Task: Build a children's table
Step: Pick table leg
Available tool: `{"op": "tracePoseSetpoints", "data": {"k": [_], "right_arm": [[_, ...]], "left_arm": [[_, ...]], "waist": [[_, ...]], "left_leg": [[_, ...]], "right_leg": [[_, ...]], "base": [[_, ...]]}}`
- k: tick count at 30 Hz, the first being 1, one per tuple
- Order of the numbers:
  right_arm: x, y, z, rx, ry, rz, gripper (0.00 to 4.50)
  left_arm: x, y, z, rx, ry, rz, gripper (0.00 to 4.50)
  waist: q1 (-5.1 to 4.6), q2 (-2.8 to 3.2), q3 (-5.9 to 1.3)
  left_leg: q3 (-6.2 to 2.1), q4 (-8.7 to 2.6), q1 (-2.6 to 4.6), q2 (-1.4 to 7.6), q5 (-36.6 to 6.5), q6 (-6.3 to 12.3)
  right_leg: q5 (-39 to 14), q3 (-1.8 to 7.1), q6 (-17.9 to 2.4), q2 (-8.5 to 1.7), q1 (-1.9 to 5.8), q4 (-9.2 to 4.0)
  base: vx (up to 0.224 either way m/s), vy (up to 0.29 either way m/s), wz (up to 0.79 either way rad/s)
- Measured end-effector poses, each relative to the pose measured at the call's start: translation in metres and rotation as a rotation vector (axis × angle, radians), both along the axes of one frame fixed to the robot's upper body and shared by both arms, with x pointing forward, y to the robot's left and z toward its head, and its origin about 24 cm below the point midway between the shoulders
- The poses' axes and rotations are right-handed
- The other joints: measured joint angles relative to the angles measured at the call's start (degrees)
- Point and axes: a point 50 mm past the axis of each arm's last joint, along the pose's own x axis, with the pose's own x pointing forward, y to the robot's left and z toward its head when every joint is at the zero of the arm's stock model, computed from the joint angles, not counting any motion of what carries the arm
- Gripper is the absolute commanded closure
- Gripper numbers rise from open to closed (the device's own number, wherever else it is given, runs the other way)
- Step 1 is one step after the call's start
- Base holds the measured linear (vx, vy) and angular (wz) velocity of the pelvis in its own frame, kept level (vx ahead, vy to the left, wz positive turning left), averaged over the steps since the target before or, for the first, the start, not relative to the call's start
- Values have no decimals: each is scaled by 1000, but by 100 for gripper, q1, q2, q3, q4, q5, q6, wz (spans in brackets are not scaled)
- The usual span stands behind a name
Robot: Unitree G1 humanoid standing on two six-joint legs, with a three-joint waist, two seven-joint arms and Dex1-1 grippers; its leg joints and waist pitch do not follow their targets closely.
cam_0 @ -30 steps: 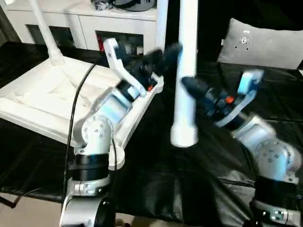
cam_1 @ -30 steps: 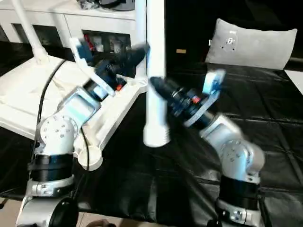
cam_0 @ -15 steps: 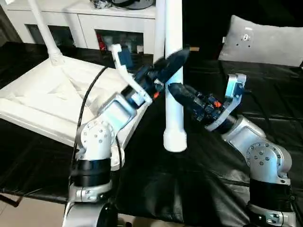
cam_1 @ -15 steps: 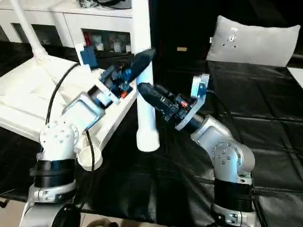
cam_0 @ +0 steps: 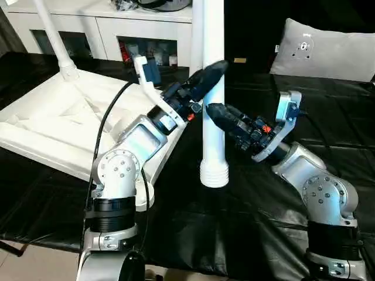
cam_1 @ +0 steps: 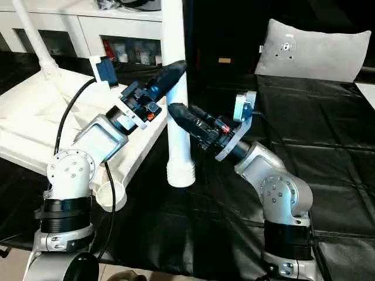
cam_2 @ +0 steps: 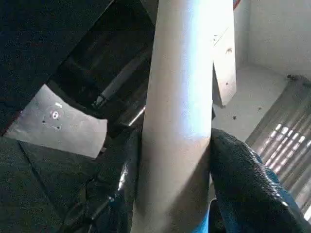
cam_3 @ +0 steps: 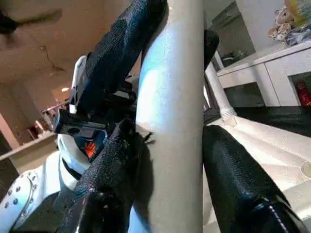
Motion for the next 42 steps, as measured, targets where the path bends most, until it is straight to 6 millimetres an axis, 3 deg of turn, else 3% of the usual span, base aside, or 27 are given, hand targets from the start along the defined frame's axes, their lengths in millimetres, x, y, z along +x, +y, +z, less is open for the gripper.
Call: {"op": "tracePoseSetpoints", "data": {"k": [13, 15, 19, 28, 38, 42], "right_arm": [[5, 3, 1, -30, -12, 2, 278], [6, 3, 1, -30, -5, 0, 222], [7, -1, 1, -55, -3, -15, 174], [4, -11, 1, -146, -27, 46, 99], [7, -11, -7, -263, 4, 101, 13], [5, -9, -9, -299, -5, 156, 3]], "left_arm": [[3, 6, -1, 23, -21, 49, 273], [5, 6, -1, 30, -21, 64, 273], [12, 15, 3, 71, -39, 127, 273], [16, 25, 20, 115, -129, 144, 273], [7, 14, 26, 180, -235, 16, 273], [1, 8, 29, 193, -278, -36, 273]], "waist": [[1, -1, 0], [1, -1, 0], [4, -2, 0], [18, -2, 0], [6, -2, 0], [14, -2, 0]], "left_leg": [[0, 1, 1, 0, 1, 2], [0, 1, 0, 0, 2, 3], [0, 1, 0, 0, 5, 7], [0, 5, -1, 0, 23, 38], [0, 11, 1, 1, 24, 38], [0, 12, 1, 1, 24, 39]], "right_leg": [[0, 0, 0, 1, 0, 2], [0, 0, 0, 1, 0, 2], [0, 0, 0, 1, 0, 5], [0, -1, 0, 0, 0, 8], [0, 0, 0, -1, 0, 20], [0, 0, -1, -1, 0, 21]], "base": [[0, 0, 0], [0, 0, 0], [0, 0, 0], [0, 0, 0], [0, 0, 0], [0, 0, 0]]}}
